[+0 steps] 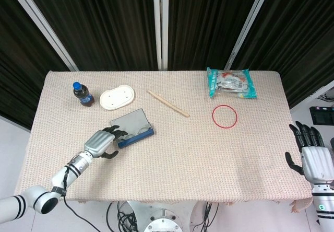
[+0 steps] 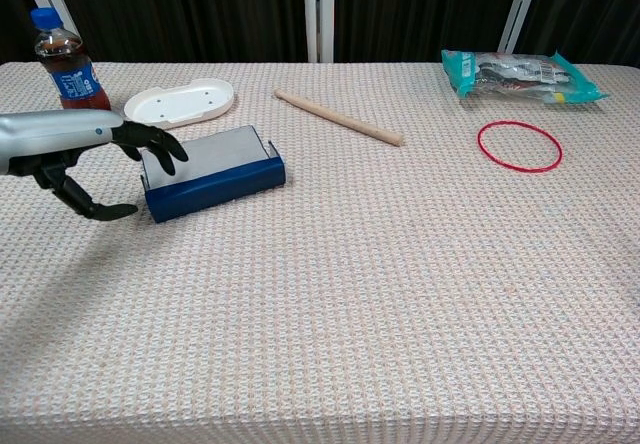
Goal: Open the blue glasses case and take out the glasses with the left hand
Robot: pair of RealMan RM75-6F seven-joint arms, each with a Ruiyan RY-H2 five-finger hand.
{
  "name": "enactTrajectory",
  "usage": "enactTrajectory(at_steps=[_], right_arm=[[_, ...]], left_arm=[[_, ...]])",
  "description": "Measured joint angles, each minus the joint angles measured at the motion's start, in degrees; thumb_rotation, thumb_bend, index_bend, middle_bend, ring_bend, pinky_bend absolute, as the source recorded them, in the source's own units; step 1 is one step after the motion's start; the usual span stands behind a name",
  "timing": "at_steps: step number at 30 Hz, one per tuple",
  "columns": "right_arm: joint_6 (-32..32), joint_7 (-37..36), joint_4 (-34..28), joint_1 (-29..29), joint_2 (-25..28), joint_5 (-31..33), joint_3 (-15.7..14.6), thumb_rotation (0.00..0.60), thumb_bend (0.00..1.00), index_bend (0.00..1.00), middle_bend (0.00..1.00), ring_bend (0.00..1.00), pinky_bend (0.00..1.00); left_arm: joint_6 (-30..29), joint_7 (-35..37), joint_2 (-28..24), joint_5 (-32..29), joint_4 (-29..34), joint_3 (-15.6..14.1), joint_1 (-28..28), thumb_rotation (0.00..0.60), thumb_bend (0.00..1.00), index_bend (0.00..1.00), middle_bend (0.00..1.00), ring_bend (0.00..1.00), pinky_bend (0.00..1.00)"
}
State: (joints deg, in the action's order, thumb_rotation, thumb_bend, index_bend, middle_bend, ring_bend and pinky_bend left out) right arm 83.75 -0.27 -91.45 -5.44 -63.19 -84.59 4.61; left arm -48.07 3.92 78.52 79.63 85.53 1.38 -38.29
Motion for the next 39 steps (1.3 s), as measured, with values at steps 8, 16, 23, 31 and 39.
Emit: enactTrajectory(at_steps=[8, 16, 23, 31, 39], right_arm=[[-0.2, -0.1, 0.1, -0.1, -0.1, 0.0, 0.0, 0.6, 0.37, 0.0, 0.0, 0.0, 0.0], [-0.6, 0.2, 0.1, -0.3, -0.4, 0.0, -0.1, 0.6, 0.37, 0.0, 0.0, 0.0, 0.0], [-0.7, 0.2, 0.2, -0.2, -0.5, 0.0, -0.3, 0.6, 0.37, 0.0, 0.0, 0.0, 0.0], [-0.5, -0.9, 0.9, 0.0, -0.3, 0.3, -0.1, 0.6, 0.37, 0.0, 0.0, 0.0, 0.0], [-0.8, -0.9, 0.9, -0.2, -0.4, 0.2, -0.1, 0.6, 0.37, 0.0, 0.0, 0.0, 0.0]], left_arm=[[2.4, -1.5, -2.1, -0.4, 3.7, -1.2, -0.7, 0.6, 0.36, 0.17, 0.42, 0.08, 0.21], [1.9, -0.5, -2.5, 3.1, 8.0, -2.1, -0.9, 0.6, 0.36, 0.18, 0.45, 0.1, 0.22], [1.8, 0.3, 0.8, 6.5, 9.1, -2.6, -2.4, 0.6, 0.36, 0.18, 0.41, 0.12, 0.25], [-3.4, -1.4, 2.8, 7.6, 7.8, -0.2, -2.3, 0.6, 0.36, 0.18, 0.33, 0.12, 0.27], [-8.9, -1.6, 5.9, 9.3, 3.0, 3.4, -3.5, 0.6, 0.35, 0.19, 0.3, 0.06, 0.19]])
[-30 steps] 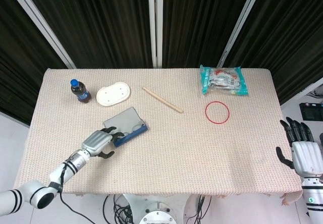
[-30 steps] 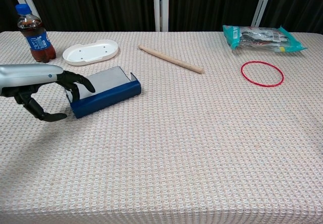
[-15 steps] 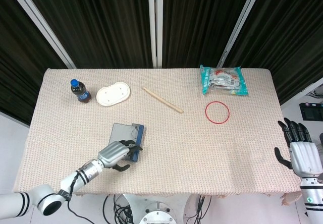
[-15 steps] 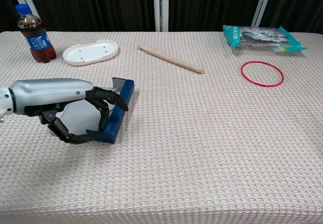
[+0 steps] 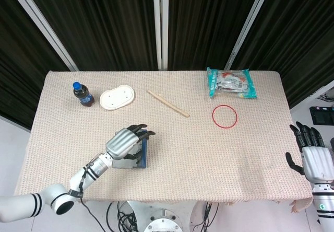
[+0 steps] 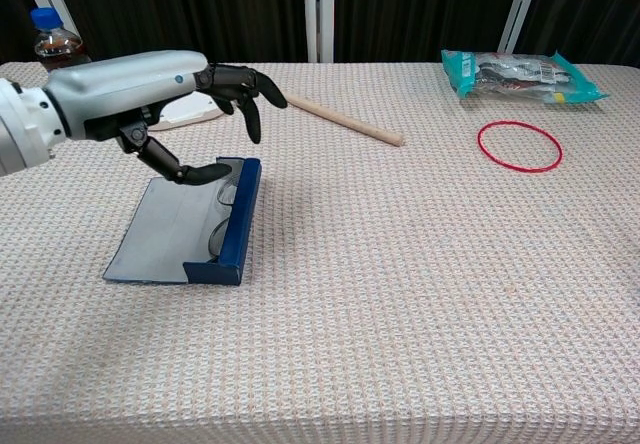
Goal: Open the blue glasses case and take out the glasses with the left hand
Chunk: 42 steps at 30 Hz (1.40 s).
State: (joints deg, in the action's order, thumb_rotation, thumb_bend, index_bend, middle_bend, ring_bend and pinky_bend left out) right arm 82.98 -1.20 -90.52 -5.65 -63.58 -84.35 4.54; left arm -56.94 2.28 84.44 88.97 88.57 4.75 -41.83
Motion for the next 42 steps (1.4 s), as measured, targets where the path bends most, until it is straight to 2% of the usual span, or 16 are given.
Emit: enactTrajectory(at_steps=[9, 15, 29, 42], right_arm=[[-0.4, 1.0, -0.8, -0.2, 0.1, 0.6, 0.2, 0.6, 0.37, 0.0, 0.01, 0.0, 0.0], [-0.7, 0.9, -0.8, -0.2, 0.1, 1.3, 0.4, 0.6, 0.37, 0.0, 0.01, 0.0, 0.0], [-0.8, 0.9, -0.4, -0.2, -0.2, 1.6, 0.4, 0.6, 0.37, 0.0, 0.01, 0.0, 0.0], [-1.0, 2.3, -1.2, -0.5, -0.5, 1.5, 0.4, 0.6, 0.37, 0.0, 0.02, 0.0, 0.0]], left_arm=[[13.0, 4.9, 2.2, -0.7, -6.2, 0.3, -7.5, 0.6, 0.38, 0.16, 0.29, 0.02, 0.16], [16.9, 5.9, 4.0, -3.8, -10.9, 0.4, -10.0, 0.6, 0.38, 0.16, 0.31, 0.02, 0.17], [17.8, -2.5, 2.6, -11.2, -12.7, 0.2, -9.6, 0.6, 0.42, 0.16, 0.43, 0.06, 0.17], [19.6, -2.9, -3.0, -18.1, -12.3, -0.4, -7.1, 0.6, 0.47, 0.16, 0.44, 0.07, 0.17]])
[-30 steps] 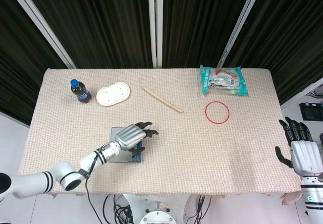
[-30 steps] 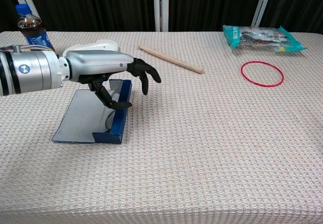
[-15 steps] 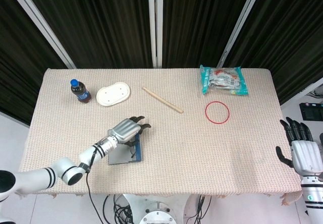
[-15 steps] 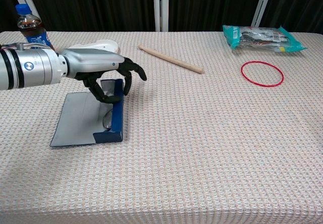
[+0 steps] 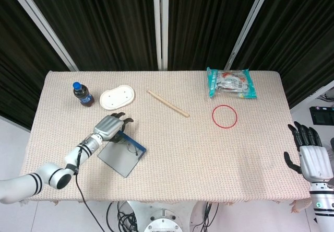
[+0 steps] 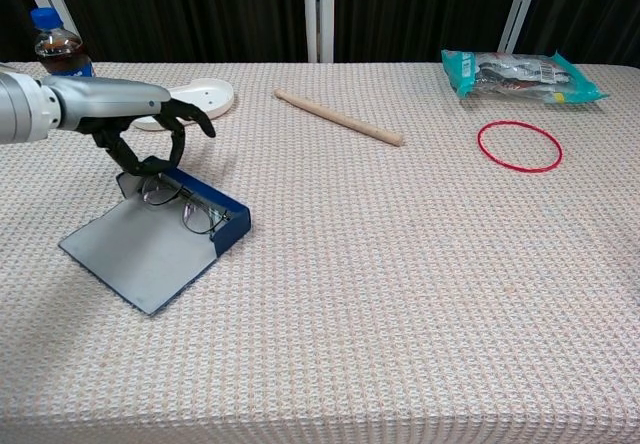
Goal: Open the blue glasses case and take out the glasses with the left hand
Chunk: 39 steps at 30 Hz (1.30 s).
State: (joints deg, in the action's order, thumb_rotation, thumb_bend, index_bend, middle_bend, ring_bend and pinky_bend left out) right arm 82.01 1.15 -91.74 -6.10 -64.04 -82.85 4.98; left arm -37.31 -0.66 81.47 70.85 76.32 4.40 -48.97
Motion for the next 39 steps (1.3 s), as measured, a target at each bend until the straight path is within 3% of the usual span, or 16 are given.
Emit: enactTrajectory(at_steps=[20, 28, 33, 39], right_arm=[[0.0, 2.0, -1.1, -0.6, -0.7, -0.6, 0.0, 0.6, 0.37, 0.0, 0.02, 0.0, 0.0], [0.3, 2.1, -1.4, -0.6, -0.5, -0.6, 0.2, 0.6, 0.38, 0.0, 0.02, 0.0, 0.0], [0.4, 2.2, -2.0, -0.6, 0.3, -0.6, 0.3, 0.6, 0.38, 0.0, 0.02, 0.0, 0.0], [0.8, 2.8, -4.2, -1.0, 2.0, -0.8, 1.1, 0.6, 0.38, 0.0, 0.02, 0.0, 0.0]], left_arm=[[2.2, 2.0, -6.2, -2.2, 5.1, -2.0, 2.4, 0.6, 0.48, 0.16, 0.47, 0.1, 0.21], [-3.0, 3.2, -5.5, 0.0, 6.0, -0.6, 3.6, 0.6, 0.44, 0.18, 0.24, 0.1, 0.23], [-4.9, 3.2, -4.4, 2.0, 6.8, 0.3, 3.6, 0.6, 0.43, 0.26, 0.22, 0.1, 0.23], [-2.4, -1.8, -4.3, -1.6, 8.6, 0.0, 2.3, 0.6, 0.43, 0.28, 0.22, 0.07, 0.24]])
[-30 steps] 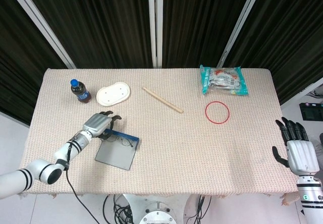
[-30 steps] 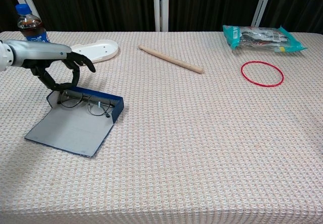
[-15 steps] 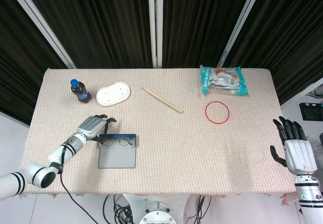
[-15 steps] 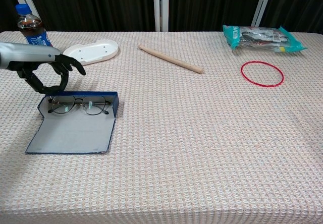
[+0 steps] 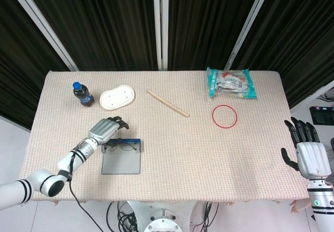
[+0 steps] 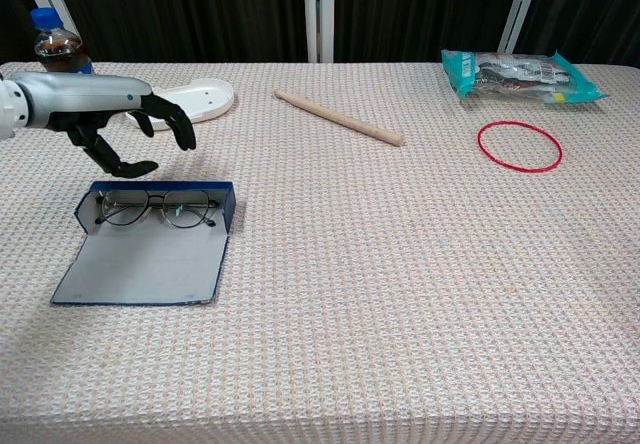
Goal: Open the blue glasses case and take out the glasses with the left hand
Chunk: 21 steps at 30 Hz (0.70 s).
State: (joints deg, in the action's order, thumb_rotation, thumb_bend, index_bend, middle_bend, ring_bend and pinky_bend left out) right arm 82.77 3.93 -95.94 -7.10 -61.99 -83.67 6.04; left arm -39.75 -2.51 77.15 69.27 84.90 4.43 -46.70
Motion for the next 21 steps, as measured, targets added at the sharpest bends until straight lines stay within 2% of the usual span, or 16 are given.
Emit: enactTrajectory(at_steps=[11, 21], right_arm=[[0.6, -1.3, -0.2, 0.4, 0.4, 0.7, 0.3, 0.6, 0.38, 0.0, 0.02, 0.0, 0.0], [0.5, -1.9, 0.6, 0.6, 0.4, 0.5, -0.2, 0.6, 0.38, 0.0, 0.02, 0.0, 0.0]], left_arm=[[-0.8, -13.2, 1.6, -10.1, 4.1, -1.2, -2.1, 0.6, 0.43, 0.3, 0.22, 0.07, 0.24], [-2.7, -18.7, 3.0, -16.4, 4.3, -2.6, -3.5, 0.6, 0.43, 0.35, 0.22, 0.07, 0.24]])
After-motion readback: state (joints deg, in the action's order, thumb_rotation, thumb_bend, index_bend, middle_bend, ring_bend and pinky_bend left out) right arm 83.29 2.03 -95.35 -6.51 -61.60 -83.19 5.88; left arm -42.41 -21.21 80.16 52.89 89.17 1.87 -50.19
